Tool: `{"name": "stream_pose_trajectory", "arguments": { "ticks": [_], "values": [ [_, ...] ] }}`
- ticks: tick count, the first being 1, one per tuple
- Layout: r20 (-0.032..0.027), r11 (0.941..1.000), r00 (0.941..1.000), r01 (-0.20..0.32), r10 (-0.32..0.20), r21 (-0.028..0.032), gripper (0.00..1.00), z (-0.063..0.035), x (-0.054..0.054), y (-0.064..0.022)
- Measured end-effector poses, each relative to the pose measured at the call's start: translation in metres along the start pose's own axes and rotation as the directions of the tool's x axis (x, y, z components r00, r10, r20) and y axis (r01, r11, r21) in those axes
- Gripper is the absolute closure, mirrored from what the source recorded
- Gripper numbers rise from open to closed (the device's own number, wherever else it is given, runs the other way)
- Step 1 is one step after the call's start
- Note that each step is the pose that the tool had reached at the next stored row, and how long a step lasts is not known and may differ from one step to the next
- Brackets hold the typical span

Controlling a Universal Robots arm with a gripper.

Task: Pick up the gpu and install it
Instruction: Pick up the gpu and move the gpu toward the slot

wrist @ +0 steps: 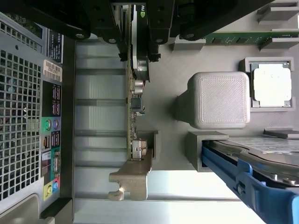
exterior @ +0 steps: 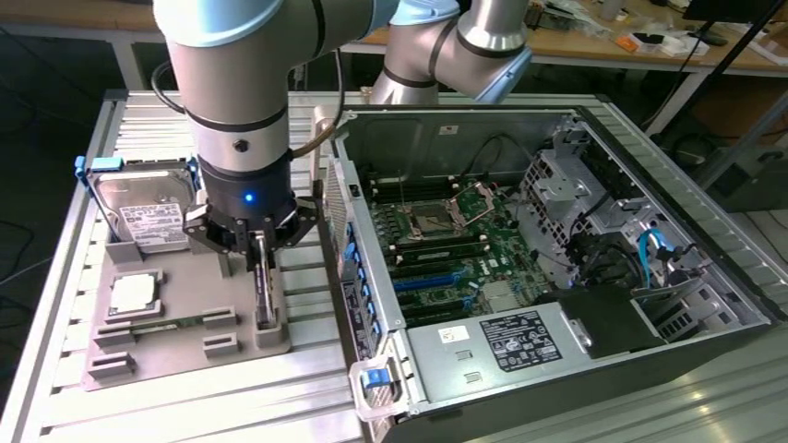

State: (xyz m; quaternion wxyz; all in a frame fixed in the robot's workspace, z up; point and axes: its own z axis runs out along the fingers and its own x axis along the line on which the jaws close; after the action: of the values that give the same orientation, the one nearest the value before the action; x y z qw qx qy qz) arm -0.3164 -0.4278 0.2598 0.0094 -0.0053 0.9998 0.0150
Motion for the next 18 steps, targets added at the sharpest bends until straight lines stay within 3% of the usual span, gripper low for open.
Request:
{"name": "stream_pose_trajectory", "arguments": {
  "ticks": [18],
  "values": [
    [0.0000,1.0000,1.0000,0.000,0.000,0.0000,0.73,-0.0230,0.000,0.0009]
  ]
}}
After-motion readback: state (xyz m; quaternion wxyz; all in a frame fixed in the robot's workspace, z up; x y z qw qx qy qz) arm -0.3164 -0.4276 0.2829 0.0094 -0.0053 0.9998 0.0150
